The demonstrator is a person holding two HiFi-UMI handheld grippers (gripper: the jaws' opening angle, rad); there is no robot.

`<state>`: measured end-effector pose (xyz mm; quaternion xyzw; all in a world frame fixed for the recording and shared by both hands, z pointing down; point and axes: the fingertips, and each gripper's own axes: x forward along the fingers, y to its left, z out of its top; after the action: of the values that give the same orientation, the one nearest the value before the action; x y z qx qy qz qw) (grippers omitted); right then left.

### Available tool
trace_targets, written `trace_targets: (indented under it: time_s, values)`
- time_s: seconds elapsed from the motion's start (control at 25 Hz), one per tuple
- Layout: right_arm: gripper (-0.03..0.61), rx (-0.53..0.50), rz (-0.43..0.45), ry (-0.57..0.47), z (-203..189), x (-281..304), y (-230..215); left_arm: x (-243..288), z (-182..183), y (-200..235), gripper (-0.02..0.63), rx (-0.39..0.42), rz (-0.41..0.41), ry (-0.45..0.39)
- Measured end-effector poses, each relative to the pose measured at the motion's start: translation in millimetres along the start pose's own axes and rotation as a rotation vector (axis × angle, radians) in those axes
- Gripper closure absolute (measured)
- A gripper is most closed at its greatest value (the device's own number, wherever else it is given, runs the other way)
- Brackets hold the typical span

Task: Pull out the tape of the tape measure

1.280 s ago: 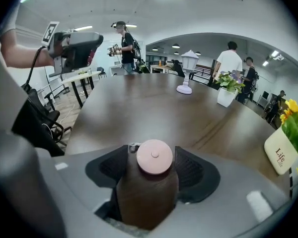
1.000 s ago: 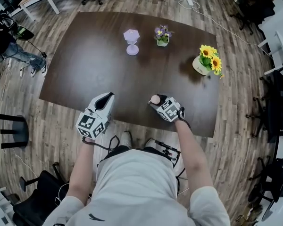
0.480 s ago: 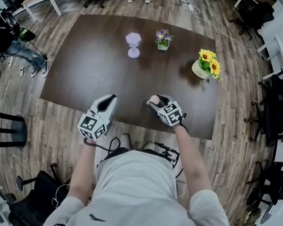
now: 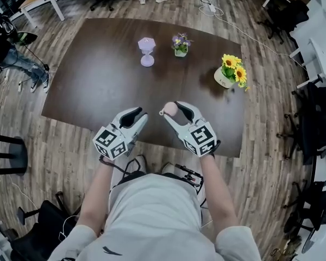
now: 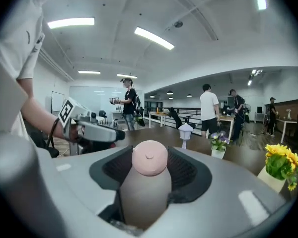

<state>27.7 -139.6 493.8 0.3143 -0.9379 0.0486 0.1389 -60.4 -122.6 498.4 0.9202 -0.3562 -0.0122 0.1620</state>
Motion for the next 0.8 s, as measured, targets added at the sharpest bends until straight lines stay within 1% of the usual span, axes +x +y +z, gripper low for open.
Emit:
trace_targets:
  time_s: [0.16, 0.28, 0.4, 0.48, 0.56, 0.68, 0.8]
  values:
    - [0.356, 0.023, 0.009, -0.072, 26.2, -2.1, -0.3, 24.5, 6.2, -19.6, 0.443, -0.027, -0.093, 0.000]
    - [0.356, 0.018, 0.019, -0.089, 34.6, -2.2, 2.4, 35.2, 15.9, -30.6, 0.443, -0.080, -0.147, -0.027]
    - [0.356, 0.025, 0.023, -0.109, 39.8, -4.3, 3.4, 35.7, 22.3, -33.7, 0.448, -0.150, -0.177, -0.061]
    - [0.356, 0.028, 0.035, -0.110, 40.4, -5.0, 5.0, 33.9, 22.8, -34.6, 0.448, -0.178, -0.194, -0.069]
    - [0.356, 0.040, 0.055, -0.107, 39.2, -5.0, 7.7, 31.8, 22.2, -36.3, 0.448, -0.174, -0.205, -0.066]
    - [0.357, 0.052, 0.076, -0.101, 37.2, -5.7, 10.7, 29.6, 20.0, -39.6, 0.448, -0.121, -0.212, -0.050]
    - [0.356, 0.074, 0.094, -0.104, 36.8, -6.8, 12.7, 27.9, 16.4, -44.3, 0.462, -0.075, -0.231, -0.029]
